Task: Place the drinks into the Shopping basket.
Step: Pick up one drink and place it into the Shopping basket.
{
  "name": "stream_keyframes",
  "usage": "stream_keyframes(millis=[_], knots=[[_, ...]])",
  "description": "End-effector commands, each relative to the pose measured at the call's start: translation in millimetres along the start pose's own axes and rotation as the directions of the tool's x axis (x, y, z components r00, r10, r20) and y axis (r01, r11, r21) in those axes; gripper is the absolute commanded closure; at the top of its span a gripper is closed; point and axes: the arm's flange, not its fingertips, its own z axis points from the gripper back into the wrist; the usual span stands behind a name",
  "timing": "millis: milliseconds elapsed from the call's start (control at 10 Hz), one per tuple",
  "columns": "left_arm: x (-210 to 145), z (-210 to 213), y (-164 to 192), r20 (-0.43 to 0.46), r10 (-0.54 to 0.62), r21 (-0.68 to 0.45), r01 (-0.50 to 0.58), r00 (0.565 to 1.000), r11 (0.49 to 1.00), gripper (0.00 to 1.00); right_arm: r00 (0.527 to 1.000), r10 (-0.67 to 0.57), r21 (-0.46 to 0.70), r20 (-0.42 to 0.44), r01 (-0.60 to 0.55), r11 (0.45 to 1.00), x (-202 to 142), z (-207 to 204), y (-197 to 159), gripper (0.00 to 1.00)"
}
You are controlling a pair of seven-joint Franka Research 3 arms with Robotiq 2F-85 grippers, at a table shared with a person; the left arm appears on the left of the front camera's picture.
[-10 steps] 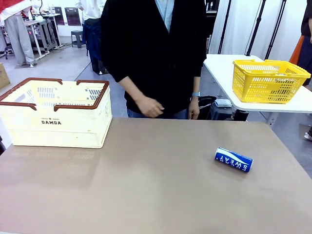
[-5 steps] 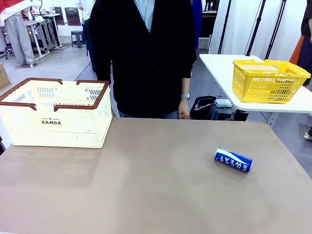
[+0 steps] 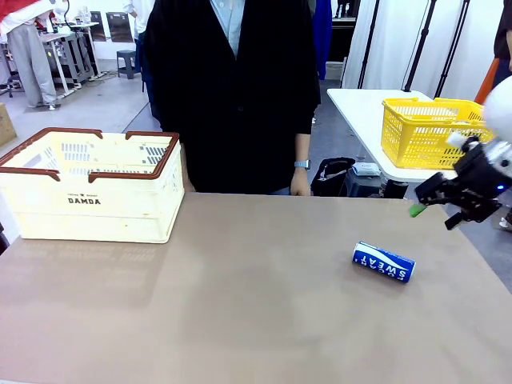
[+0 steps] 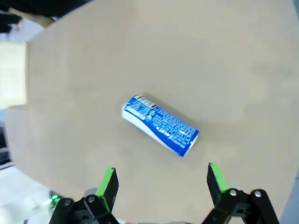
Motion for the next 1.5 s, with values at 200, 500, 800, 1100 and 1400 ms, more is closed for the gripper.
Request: stream_keyframes(millis=[200,500,800,1100,1400], knots=[[1.5,0.6,-1.6,0.013,-0.014,-0.025,0.014,1.0,1.0,0.0,0.995,0.094,-0.2,-0.011,-0.095,0.975,-6.1,-45.9,40.0,0.0],[1.5,0.6,-1.6,0.013,-0.014,-0.025,0.014,1.0,1.0,0.0,0.992,0.12,-0.167,-0.034,-0.124,0.978,-6.8,-46.6,39.0,0.0],[1.5,0.6,-1.6,0.013,-0.014,-0.025,0.014,1.0,1.0,0.0,0.993,0.11,-0.163,-0.037,-0.114,0.98,-7.8,-52.2,42.3,0.0],[1.5,0.6,-1.6,0.013,-0.014,-0.025,0.014,1.0,1.0,0.0,0.77,0.634,-0.108,-0.064,-0.637,0.763,-9.5,-68.8,48.2,0.0],[1.5,0.6,-1.6,0.013,-0.014,-0.025,0.014,1.0,1.0,0.0,0.524,0.842,0.005,-0.125,-0.849,0.529,-10.6,-84.1,62.1,0.0]])
